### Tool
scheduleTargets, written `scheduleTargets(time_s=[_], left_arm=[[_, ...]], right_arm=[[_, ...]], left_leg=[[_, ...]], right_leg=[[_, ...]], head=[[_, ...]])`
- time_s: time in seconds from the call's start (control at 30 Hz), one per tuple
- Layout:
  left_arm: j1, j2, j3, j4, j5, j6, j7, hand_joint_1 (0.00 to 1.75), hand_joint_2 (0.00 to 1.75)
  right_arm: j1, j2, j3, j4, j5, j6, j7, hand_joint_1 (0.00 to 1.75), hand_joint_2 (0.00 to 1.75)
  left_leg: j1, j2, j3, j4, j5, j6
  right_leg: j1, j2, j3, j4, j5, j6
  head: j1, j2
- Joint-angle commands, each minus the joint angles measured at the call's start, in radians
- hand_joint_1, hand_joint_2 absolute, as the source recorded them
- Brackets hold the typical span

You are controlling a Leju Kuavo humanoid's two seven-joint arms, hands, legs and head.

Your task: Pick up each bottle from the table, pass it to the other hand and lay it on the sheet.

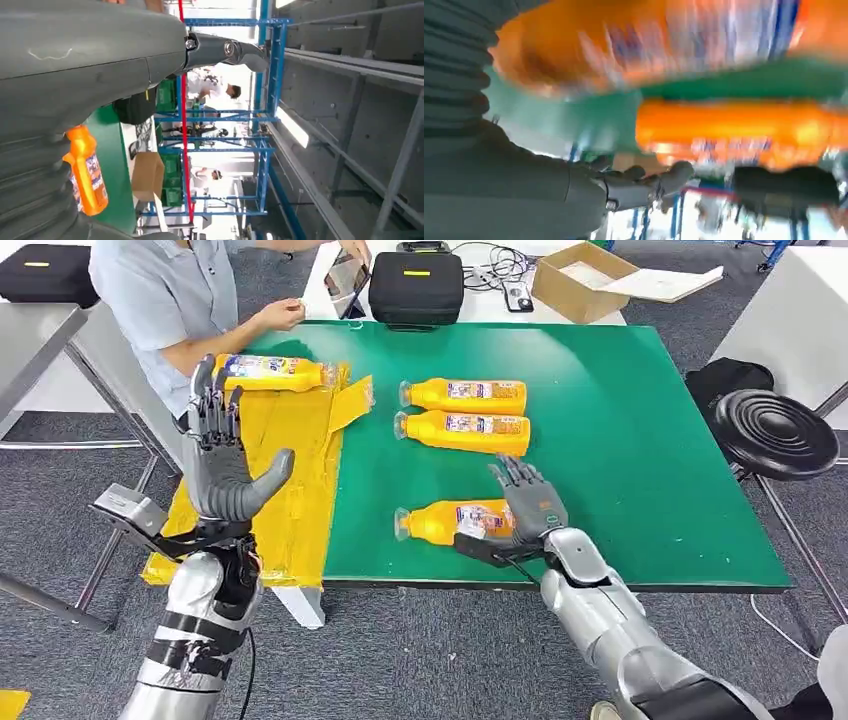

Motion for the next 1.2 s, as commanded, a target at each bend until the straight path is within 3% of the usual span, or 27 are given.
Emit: scheduleTargets(time_s=[0.03,0.3,0.47,0.57,0.87,0.93,0.97,1.2], left_arm=[[-0.035,0.013,-0.061,0.015,-0.016,0.002,-0.004,0.0,1.75],[-0.062,0.004,-0.1,0.037,-0.02,0.003,-0.008,0.0,1.75],[-0.082,-0.006,-0.118,0.063,-0.021,0.003,-0.007,0.0,1.75],[-0.081,-0.01,-0.118,0.07,-0.014,0.005,-0.005,0.0,1.75],[-0.077,-0.008,-0.117,0.067,-0.014,0.005,-0.005,0.0,1.75],[-0.07,-0.005,-0.111,0.059,-0.013,0.007,-0.005,0.0,1.75],[-0.064,-0.004,-0.107,0.052,-0.013,0.007,-0.005,0.0,1.75],[-0.05,-0.006,-0.094,0.044,-0.008,0.007,0.0,0.0,1.75]], right_arm=[[0.076,0.043,-0.099,-0.058,-0.244,0.076,-0.211,0.0,0.0],[0.125,0.044,-0.075,-0.16,-0.377,0.133,-0.31,0.0,0.0],[0.166,0.011,0.074,-0.306,-0.522,0.103,-0.31,0.0,0.0],[0.133,0.012,0.098,-0.218,-0.419,0.023,-0.283,0.0,0.0],[0.123,0.014,0.086,-0.191,-0.415,0.023,-0.299,0.0,0.0],[0.088,0.0,0.126,-0.13,-0.26,-0.078,-0.182,0.0,0.0],[0.069,-0.004,0.132,-0.096,-0.218,-0.09,-0.148,0.0,1.75],[0.029,-0.013,0.143,0.006,-0.133,-0.089,-0.073,0.0,1.75]], left_leg=[[0.001,-0.001,0.0,0.0,-0.001,-0.002],[0.001,-0.001,-0.005,0.0,0.0,-0.001],[0.001,-0.001,-0.006,0.001,0.0,-0.001],[0.001,-0.001,-0.004,0.001,-0.001,-0.001],[0.001,-0.001,-0.005,0.0,0.0,-0.001],[0.0,0.0,-0.004,0.0,-0.001,-0.001],[0.0,0.0,-0.005,0.0,0.0,-0.001],[0.001,0.0,-0.003,0.0,-0.001,-0.001]], right_leg=[[0.001,-0.001,0.0,0.0,-0.001,-0.002],[0.001,-0.002,-0.005,0.001,-0.001,-0.001],[0.001,-0.002,-0.006,0.001,-0.001,-0.001],[0.001,-0.001,-0.004,0.0,-0.001,-0.002],[0.001,-0.001,-0.005,0.0,-0.001,-0.001],[0.001,-0.001,-0.005,0.0,-0.001,-0.001],[0.0,0.0,-0.006,0.0,0.0,-0.001],[0.001,0.0,-0.004,0.0,-0.001,-0.002]], head=[[0.0,0.0],[0.0,0.0],[0.0,0.0],[0.0,0.0],[0.0,0.0],[0.0,0.0],[0.0,0.0],[0.0,0.0]])
